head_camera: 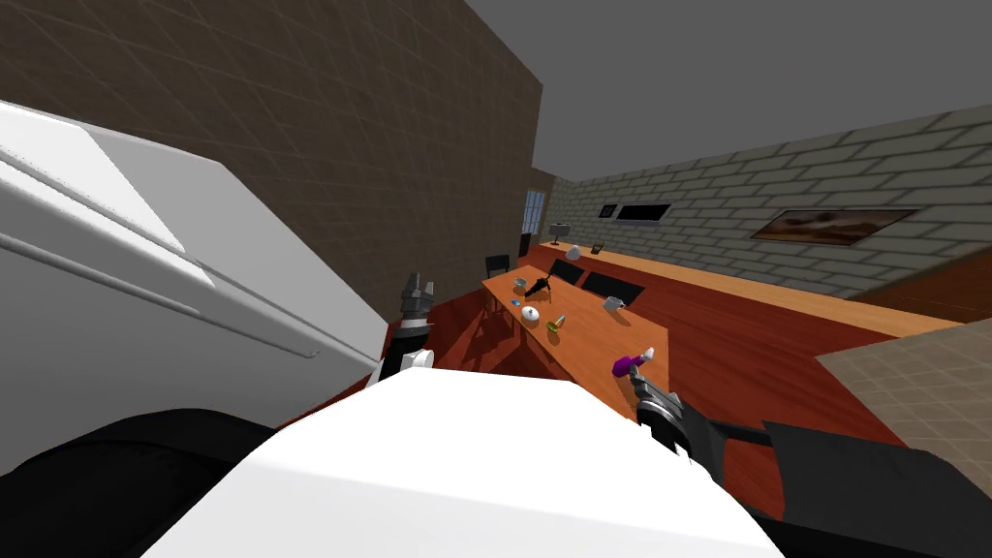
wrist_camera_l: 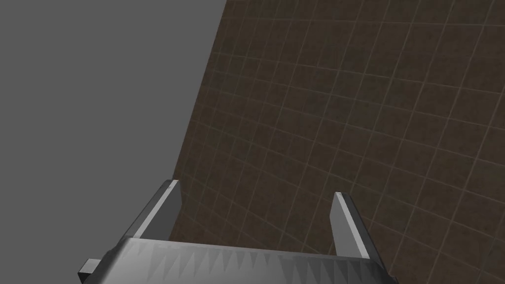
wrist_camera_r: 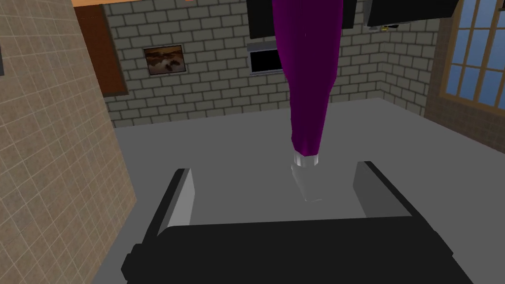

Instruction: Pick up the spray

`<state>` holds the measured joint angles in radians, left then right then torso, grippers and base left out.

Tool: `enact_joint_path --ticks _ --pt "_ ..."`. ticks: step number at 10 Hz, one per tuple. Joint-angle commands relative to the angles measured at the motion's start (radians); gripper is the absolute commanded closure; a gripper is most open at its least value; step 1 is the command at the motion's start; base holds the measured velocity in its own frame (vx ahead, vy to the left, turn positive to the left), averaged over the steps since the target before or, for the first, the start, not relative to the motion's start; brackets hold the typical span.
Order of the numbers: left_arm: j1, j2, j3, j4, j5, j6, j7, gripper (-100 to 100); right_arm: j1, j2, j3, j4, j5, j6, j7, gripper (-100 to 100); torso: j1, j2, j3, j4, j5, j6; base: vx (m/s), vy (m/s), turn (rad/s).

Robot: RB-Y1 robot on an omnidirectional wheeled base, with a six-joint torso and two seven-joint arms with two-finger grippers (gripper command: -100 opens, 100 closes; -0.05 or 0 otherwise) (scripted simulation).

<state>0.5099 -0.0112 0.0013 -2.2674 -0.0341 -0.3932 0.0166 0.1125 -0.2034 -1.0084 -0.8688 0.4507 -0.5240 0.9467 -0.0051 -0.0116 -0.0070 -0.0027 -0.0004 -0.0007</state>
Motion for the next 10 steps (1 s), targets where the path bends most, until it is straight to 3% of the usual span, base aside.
enact_joint_path --ticks 1,4,5,6,7,8,10 --pt "0.000 0.000 0.000 0.000 0.000 0.000 0.000 0 -0.018 0.012 -0.010 0.021 0.028 0.016 0.033 -100 0.000 0.000 0.000 0.000 0.000 0.000 0.204 0.020 -0.229" --pt "0.000 0.000 0.000 0.000 0.000 0.000 0.000 0 -0.047 0.019 -0.027 0.062 0.075 0.029 0.081 -100 -0.002 -0.003 -0.002 -0.001 0.000 0.000 0.201 -0.027 -0.170" --pt "0.000 0.000 0.000 0.000 0.000 0.000 0.000 0 -0.043 0.019 -0.024 0.054 0.063 0.025 0.070 -100 -0.004 -0.005 -0.003 -0.001 -0.001 0.000 0.104 -0.027 -0.026" --pt "0.000 0.000 0.000 0.000 0.000 0.000 0.000 0 -0.044 0.020 -0.024 0.054 0.065 0.028 0.074 0 -0.003 0.001 0.000 0.000 -0.001 -0.001 0.018 -0.004 0.009" --pt "0.000 0.000 0.000 0.000 0.000 0.000 0.000 0 -0.026 0.042 0.013 0.015 0.101 0.018 0.048 -100 -0.002 0.006 0.003 0.001 0.000 -0.001 0.076 -0.053 -0.328" --pt "0.000 0.000 0.000 0.000 0.000 0.000 0.000 0 -0.026 0.042 0.013 0.017 0.101 0.018 0.048 -100 -0.004 0.005 0.003 0.001 -0.001 0.001 0.083 -0.055 -0.242" --pt "0.000 0.000 0.000 0.000 0.000 0.000 0.000 0 0.011 0.088 0.085 -0.057 0.171 0.000 -0.005 -100 -0.006 0.003 0.002 0.001 -0.001 0.000 0.140 -0.078 -0.386"
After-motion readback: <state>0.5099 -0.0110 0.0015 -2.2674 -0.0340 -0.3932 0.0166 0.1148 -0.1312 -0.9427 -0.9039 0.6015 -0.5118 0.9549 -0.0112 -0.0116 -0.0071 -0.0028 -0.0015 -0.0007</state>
